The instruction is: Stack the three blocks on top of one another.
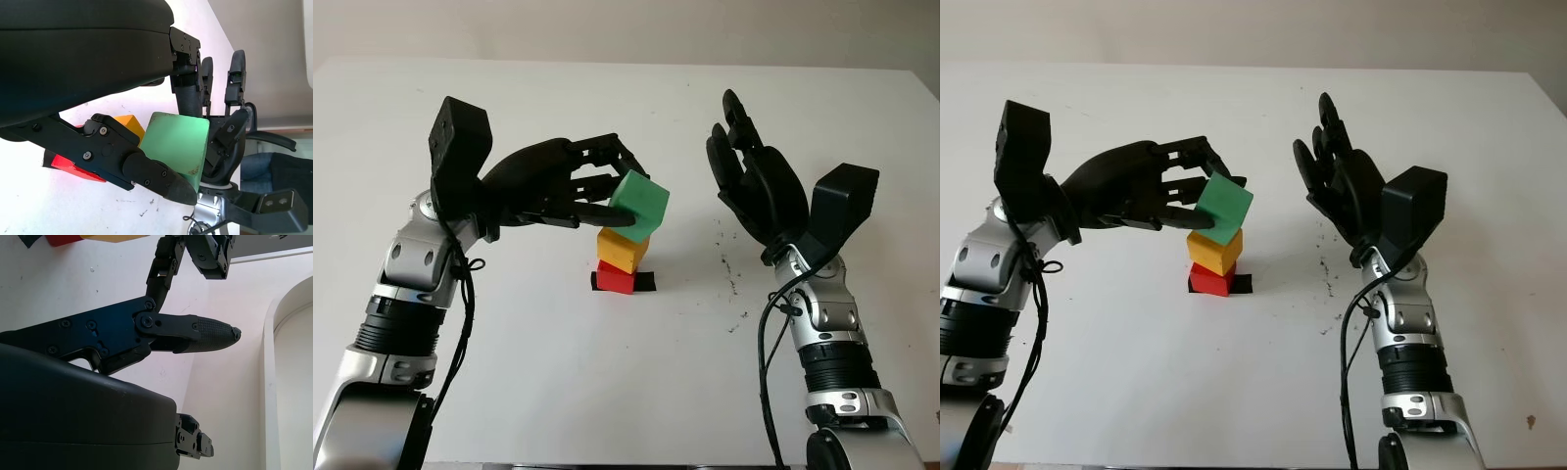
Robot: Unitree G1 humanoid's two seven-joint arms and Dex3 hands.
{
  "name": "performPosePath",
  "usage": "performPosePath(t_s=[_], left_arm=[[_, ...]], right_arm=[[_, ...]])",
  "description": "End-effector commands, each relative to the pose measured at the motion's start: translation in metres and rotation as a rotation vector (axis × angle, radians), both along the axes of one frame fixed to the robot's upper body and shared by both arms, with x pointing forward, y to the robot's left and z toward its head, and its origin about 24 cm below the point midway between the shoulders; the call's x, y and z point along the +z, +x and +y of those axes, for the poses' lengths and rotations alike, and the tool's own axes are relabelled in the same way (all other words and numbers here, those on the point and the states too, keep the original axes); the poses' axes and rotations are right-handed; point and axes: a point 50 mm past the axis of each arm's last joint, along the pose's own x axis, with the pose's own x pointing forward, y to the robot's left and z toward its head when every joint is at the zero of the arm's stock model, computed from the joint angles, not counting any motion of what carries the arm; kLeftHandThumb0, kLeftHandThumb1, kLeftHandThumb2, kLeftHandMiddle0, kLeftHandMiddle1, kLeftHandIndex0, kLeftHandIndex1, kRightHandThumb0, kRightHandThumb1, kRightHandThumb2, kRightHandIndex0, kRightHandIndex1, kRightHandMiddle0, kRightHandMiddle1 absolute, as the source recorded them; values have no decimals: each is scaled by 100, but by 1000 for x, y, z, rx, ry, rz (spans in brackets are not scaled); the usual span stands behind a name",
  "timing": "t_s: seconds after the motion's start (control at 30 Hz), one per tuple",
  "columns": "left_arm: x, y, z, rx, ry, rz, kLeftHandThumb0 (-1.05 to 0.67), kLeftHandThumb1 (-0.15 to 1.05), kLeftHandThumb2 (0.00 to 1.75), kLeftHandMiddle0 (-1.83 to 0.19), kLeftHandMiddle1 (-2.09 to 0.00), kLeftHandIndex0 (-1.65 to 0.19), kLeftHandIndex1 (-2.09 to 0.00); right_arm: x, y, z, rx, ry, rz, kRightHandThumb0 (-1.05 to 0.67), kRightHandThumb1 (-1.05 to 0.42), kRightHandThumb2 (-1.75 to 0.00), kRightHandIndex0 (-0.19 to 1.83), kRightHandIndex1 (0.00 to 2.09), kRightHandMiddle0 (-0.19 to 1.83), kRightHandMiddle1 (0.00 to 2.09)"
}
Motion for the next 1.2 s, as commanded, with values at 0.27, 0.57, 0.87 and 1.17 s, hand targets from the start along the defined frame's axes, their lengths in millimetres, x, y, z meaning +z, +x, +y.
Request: performPosePath(t_s=[0.27,0.57,0.87,1.17], left_arm=[[-9,3,2,4,35,-24,-50,105,12,-25,-7,-35,-173],[-9,4,5,9,49,-38,-50,105,13,-25,-7,-35,-173],[-6,4,8,27,55,-14,-48,103,7,-23,-6,-33,-167],[-3,2,8,44,48,14,-41,100,5,-20,-4,-29,-169]], right_arm=[[1,-3,-2,0,-3,-7,-68,-105,-47,-19,0,-19,5],[1,-2,-2,2,2,-7,-68,-105,-47,-19,0,-19,4],[2,-2,-2,5,2,-7,-67,-105,-47,-19,0,-19,4],[2,-1,-2,12,-5,-5,-68,-105,-47,-19,0,-19,4]])
